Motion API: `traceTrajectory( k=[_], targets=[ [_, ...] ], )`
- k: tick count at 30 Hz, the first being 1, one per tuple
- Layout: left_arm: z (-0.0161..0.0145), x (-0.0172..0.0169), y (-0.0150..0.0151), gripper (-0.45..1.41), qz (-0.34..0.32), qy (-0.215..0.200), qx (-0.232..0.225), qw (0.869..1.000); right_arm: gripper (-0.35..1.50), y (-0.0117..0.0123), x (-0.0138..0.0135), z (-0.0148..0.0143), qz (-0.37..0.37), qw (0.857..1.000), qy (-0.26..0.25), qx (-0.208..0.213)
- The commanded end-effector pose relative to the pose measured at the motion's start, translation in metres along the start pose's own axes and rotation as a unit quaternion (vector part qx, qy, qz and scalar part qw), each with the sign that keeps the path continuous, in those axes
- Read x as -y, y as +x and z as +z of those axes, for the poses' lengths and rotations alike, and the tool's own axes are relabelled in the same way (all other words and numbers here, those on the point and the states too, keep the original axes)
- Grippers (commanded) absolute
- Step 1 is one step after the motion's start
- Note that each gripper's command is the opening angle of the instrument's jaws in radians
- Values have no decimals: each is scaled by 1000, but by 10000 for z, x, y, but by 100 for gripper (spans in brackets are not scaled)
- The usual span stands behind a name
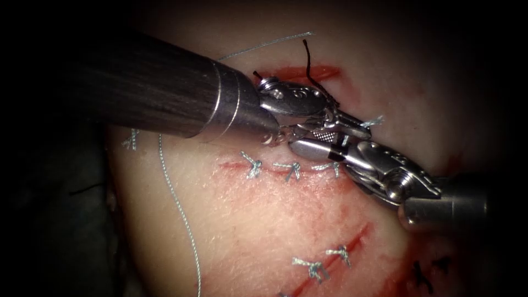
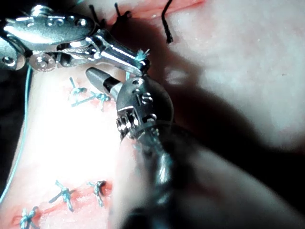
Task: Wound Closure
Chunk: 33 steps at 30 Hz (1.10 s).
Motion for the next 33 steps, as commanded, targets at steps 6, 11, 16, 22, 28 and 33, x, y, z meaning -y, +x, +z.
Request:
traceTrajectory(
  k=[6,11,16,22,28,33],
  targets=[
    [7,4,-3,-45,-1,2,0,1000,-35,1,7,2,0,1000,-8,-15],
    [6,4,-7,-45,-11,3,-1,1000,-35,4,4,-2,32,999,-26,-29],
    [6,4,-7,-45,-14,2,-2,1000,-35,1,3,-3,29,999,-37,-18],
    [-11,5,14,-45,-12,8,-28,999,-35,3,-2,-5,20,999,-29,-15],
    [-49,-8,41,-45,7,21,-55,998,103,22,-20,-22,-63,998,-27,-14],
    [-78,-19,23,-45,43,25,-49,998,145,34,-34,-53,-102,995,-14,-7]
  ],
)
